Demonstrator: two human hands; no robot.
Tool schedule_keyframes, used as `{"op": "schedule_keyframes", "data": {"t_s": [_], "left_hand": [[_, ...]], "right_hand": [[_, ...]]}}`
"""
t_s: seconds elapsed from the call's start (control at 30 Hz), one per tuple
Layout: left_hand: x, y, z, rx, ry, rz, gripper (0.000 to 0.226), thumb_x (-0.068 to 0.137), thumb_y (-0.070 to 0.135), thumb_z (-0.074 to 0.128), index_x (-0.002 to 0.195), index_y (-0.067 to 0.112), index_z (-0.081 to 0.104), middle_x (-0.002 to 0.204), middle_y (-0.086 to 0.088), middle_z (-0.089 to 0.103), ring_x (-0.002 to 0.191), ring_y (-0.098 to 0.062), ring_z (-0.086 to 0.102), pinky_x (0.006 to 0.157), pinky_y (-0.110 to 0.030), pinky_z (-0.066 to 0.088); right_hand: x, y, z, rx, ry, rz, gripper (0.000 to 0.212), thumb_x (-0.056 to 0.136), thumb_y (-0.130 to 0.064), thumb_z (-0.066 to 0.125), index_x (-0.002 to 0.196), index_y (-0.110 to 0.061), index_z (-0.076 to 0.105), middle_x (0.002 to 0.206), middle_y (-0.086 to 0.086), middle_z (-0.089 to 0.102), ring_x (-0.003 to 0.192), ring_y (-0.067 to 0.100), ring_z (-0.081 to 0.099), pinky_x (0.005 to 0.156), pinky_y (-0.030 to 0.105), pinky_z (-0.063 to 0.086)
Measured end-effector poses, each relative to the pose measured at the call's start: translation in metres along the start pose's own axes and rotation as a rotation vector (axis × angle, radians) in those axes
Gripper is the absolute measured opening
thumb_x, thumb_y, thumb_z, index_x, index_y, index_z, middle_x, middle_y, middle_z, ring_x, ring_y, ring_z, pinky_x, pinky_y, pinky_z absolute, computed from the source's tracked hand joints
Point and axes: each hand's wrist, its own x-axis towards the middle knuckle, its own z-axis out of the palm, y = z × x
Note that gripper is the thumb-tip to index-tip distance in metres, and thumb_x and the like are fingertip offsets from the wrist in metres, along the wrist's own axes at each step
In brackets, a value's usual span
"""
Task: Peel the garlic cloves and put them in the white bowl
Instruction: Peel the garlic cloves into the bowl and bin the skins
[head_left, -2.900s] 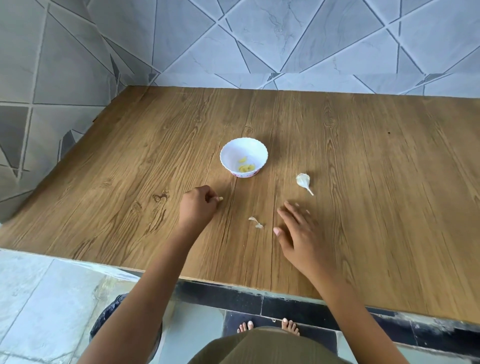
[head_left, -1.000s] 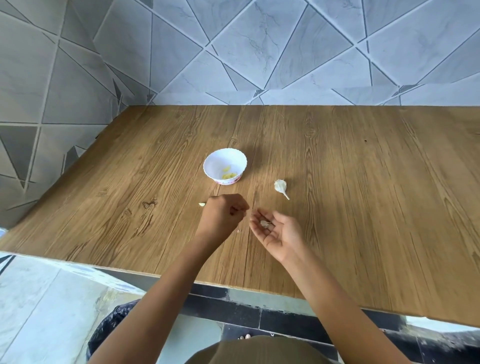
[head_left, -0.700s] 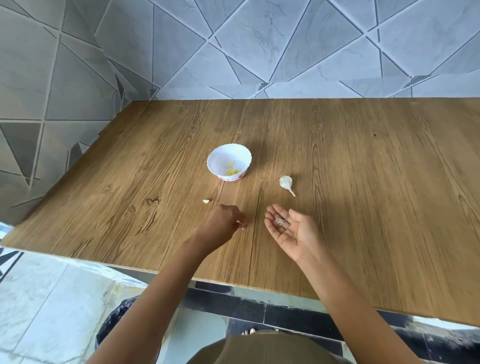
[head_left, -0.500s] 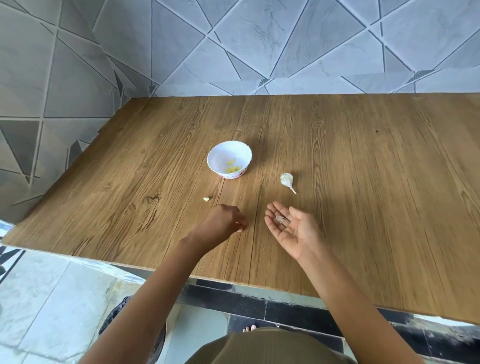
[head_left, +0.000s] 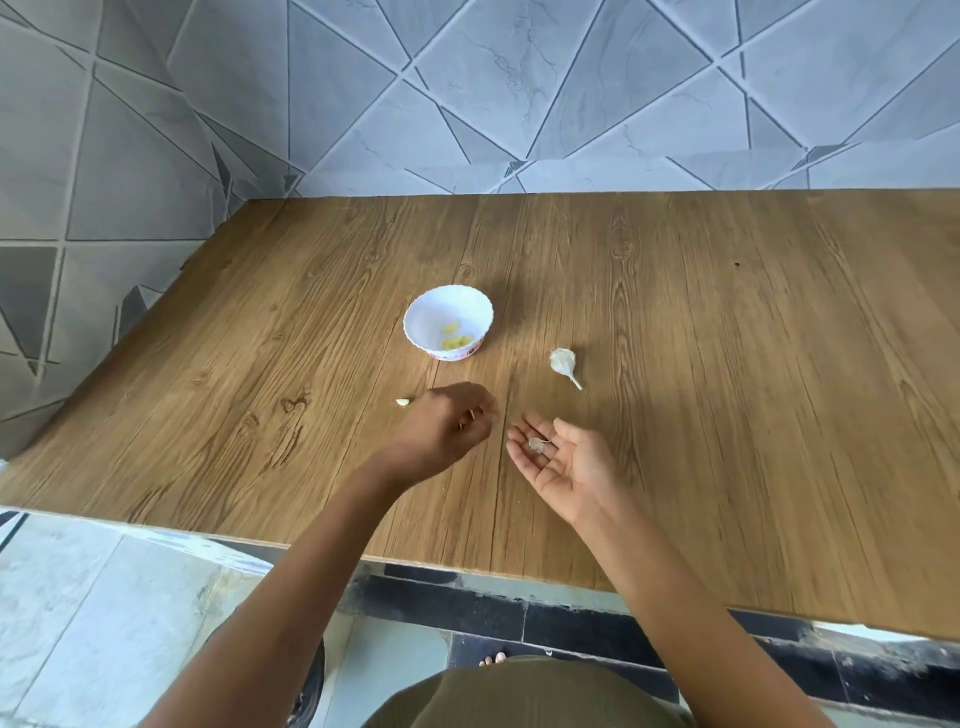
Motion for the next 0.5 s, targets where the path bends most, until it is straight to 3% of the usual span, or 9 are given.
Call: {"op": "schedule_keyframes", "data": {"t_s": [0.13,0.27,0.33,0.4,0.5], "left_hand": [[0.006,0.019,0.007,0.143,-0.062,0.17,0.018,0.084,0.016,0.057,0.093,0.008,0.071,0.079,-0.002,0.065,0.061,-0.003,0.05,0.057,-0.006,0.035],[0.005,0.018,0.015,0.149,-0.075,0.086,0.016,0.083,0.029,0.061,0.091,0.018,0.071,0.076,0.012,0.054,0.063,-0.004,0.047,0.058,-0.031,0.047],[0.003,0.019,0.015,0.098,-0.009,0.042,0.007,0.08,0.026,0.071,0.081,0.02,0.067,0.073,0.015,0.051,0.061,-0.001,0.048,0.057,-0.033,0.048],[0.002,0.019,0.013,0.077,0.014,0.011,0.011,0.077,0.023,0.075,0.077,0.019,0.064,0.073,0.013,0.055,0.061,0.0,0.05,0.057,-0.03,0.047],[0.003,0.016,0.013,0.084,-0.001,0.005,0.008,0.08,0.025,0.065,0.082,0.018,0.069,0.078,0.008,0.062,0.062,-0.006,0.055,0.058,-0.035,0.051]], "right_hand": [[-0.001,0.005,0.005,0.012,0.015,0.015,0.03,0.1,-0.015,0.037,0.093,0.003,0.06,0.085,0.016,0.063,0.08,0.023,0.061,0.083,0.035,0.051],[-0.001,0.005,0.005,0.018,0.003,0.006,0.03,0.1,-0.014,0.038,0.091,0.002,0.061,0.083,0.016,0.065,0.079,0.022,0.061,0.082,0.033,0.05],[0.0,0.004,0.004,0.021,0.001,0.005,0.03,0.1,-0.014,0.038,0.093,0.003,0.061,0.085,0.017,0.066,0.08,0.023,0.063,0.081,0.033,0.05],[0.001,0.004,0.004,0.022,-0.006,0.006,0.03,0.1,-0.015,0.037,0.096,0.004,0.061,0.086,0.017,0.066,0.077,0.023,0.063,0.078,0.033,0.052],[0.002,0.004,0.003,0.033,-0.014,0.006,0.031,0.1,-0.015,0.037,0.096,0.005,0.061,0.087,0.018,0.066,0.079,0.024,0.064,0.081,0.034,0.052]]}}
